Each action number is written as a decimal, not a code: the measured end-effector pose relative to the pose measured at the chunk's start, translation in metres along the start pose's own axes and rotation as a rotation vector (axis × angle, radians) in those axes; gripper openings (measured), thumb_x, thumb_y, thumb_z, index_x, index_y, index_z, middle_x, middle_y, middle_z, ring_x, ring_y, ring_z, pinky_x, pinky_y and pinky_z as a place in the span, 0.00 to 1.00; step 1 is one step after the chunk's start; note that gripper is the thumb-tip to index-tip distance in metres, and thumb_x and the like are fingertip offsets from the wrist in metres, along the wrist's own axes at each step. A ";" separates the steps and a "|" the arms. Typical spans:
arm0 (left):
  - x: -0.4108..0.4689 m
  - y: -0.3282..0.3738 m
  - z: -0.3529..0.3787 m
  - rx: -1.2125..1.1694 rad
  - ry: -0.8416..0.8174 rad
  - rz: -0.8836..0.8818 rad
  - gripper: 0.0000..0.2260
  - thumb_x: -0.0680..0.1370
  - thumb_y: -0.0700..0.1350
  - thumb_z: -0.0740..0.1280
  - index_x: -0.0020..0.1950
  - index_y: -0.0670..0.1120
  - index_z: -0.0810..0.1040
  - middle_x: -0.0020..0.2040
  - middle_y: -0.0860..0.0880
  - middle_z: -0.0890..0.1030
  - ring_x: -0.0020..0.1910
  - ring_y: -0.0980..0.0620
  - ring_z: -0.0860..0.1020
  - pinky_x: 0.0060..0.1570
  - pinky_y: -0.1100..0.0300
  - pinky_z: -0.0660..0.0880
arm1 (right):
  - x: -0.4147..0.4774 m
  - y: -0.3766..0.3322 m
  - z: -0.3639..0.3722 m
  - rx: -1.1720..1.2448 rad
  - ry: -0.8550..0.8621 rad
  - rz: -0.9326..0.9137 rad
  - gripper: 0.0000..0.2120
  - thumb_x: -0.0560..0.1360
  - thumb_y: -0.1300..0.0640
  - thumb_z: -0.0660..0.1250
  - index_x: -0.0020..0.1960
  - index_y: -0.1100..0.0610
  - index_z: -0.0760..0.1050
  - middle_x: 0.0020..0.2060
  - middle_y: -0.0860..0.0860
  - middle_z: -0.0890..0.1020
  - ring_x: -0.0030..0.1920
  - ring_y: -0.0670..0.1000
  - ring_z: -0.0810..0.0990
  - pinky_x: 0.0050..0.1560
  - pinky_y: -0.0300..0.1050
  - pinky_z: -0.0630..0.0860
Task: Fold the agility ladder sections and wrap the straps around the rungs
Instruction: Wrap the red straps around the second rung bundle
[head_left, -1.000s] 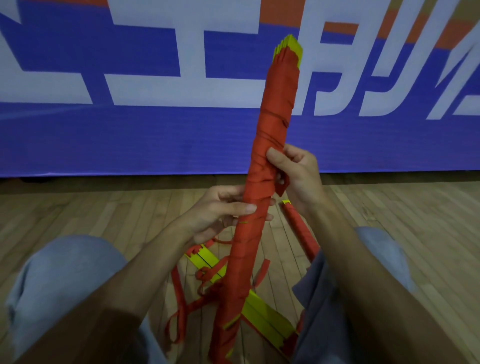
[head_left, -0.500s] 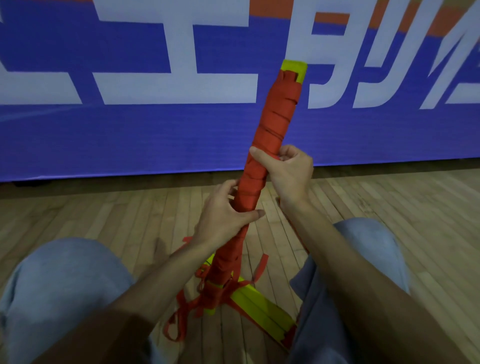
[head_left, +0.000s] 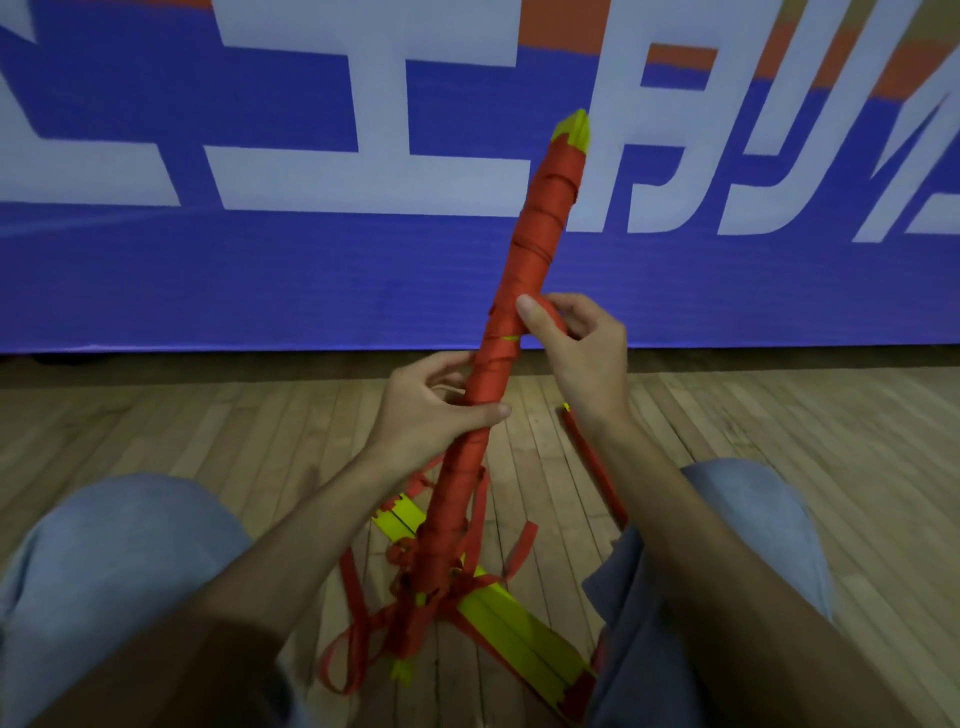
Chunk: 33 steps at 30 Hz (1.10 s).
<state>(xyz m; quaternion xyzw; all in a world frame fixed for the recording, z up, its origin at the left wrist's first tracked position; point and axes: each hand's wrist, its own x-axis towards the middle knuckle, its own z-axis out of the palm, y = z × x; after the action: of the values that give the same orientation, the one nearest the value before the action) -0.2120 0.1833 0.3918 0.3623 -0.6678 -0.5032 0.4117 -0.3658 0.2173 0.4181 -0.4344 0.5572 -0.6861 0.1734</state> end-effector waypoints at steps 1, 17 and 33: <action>0.000 0.004 -0.002 -0.042 -0.035 -0.005 0.23 0.65 0.38 0.80 0.58 0.47 0.81 0.46 0.46 0.84 0.45 0.48 0.84 0.47 0.49 0.82 | 0.000 -0.002 0.000 0.020 -0.019 -0.008 0.10 0.74 0.54 0.73 0.50 0.61 0.81 0.41 0.52 0.85 0.39 0.43 0.83 0.42 0.35 0.76; 0.003 -0.002 -0.005 -0.419 -0.441 -0.154 0.16 0.75 0.39 0.70 0.62 0.42 0.78 0.57 0.39 0.82 0.53 0.39 0.82 0.50 0.45 0.80 | 0.006 0.003 -0.004 0.297 -0.112 0.202 0.09 0.70 0.58 0.76 0.40 0.60 0.77 0.26 0.50 0.72 0.27 0.47 0.68 0.30 0.40 0.67; 0.009 -0.032 0.005 -0.023 -0.004 -0.123 0.08 0.72 0.40 0.75 0.48 0.50 0.81 0.46 0.45 0.84 0.46 0.43 0.83 0.49 0.40 0.80 | 0.003 0.016 0.008 -0.080 -0.079 0.156 0.12 0.75 0.49 0.72 0.40 0.57 0.81 0.29 0.52 0.83 0.31 0.50 0.82 0.36 0.47 0.81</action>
<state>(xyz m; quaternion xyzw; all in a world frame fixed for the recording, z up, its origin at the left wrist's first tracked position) -0.2177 0.1699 0.3615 0.3969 -0.6391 -0.5362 0.3827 -0.3652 0.2051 0.4049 -0.4230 0.6092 -0.6299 0.2305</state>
